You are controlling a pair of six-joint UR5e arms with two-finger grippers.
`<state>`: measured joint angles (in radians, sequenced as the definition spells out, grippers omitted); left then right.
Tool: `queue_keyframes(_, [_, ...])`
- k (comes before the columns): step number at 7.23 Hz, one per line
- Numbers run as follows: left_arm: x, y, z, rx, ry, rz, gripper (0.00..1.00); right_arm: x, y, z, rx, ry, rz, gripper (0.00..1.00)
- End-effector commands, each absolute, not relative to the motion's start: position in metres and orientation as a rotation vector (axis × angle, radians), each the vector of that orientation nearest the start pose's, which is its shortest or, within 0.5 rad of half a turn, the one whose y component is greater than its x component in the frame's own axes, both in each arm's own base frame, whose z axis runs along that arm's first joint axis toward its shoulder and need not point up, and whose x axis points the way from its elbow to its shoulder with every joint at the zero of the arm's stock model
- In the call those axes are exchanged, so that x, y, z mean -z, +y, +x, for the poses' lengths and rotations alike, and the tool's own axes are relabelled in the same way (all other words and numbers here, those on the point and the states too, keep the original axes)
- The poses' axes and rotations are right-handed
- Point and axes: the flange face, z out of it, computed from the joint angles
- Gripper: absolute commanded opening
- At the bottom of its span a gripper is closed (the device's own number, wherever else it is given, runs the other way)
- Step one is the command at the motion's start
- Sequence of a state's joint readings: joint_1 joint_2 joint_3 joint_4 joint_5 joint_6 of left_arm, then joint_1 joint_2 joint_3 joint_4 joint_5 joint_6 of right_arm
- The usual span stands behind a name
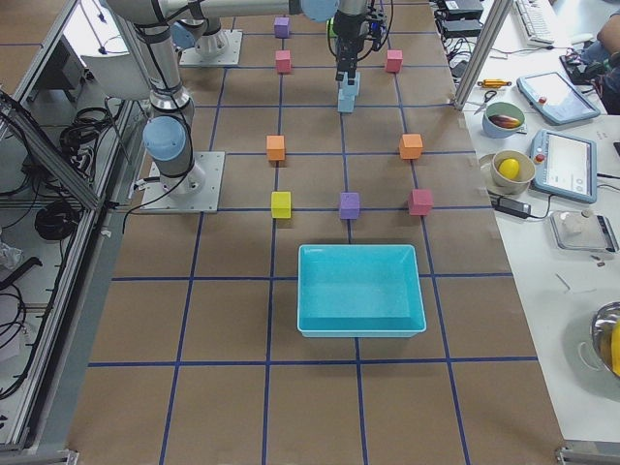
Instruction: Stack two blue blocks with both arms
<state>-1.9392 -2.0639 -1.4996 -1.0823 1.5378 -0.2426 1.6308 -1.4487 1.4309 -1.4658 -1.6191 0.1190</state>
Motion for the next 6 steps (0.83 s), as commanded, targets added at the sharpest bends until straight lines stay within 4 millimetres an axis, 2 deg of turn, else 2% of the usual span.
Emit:
queue_keyframes(1, [-0.281,-0.568,-0.371,0.079,3.186,0.193,0.0,-0.483,-0.53,0.146,-0.134,3.193,0.109,1.0])
queue_keyframes(2, [-0.272,-0.57,-0.371,0.059,3.18,0.192,0.01,-0.484,-0.531,0.135,-0.136,3.193,0.109,1.0])
queue_keyframes(3, [-0.266,-0.571,-0.372,0.043,3.181,0.172,0.91,-0.484,-0.531,0.133,-0.14,3.194,0.119,1.0])
queue_keyframes(4, [-0.26,-0.572,-0.372,0.03,3.178,0.157,1.0,-0.484,-0.529,0.133,-0.15,3.197,0.123,1.0])
queue_keyframes(5, [-0.258,-0.572,-0.372,0.027,3.178,0.154,1.0,-0.484,-0.527,0.134,-0.154,3.2,0.13,1.0])
queue_keyframes(6, [-0.279,-0.572,-0.372,0.077,3.185,0.16,1.0,-0.482,-0.525,0.135,-0.164,3.2,0.132,1.0])
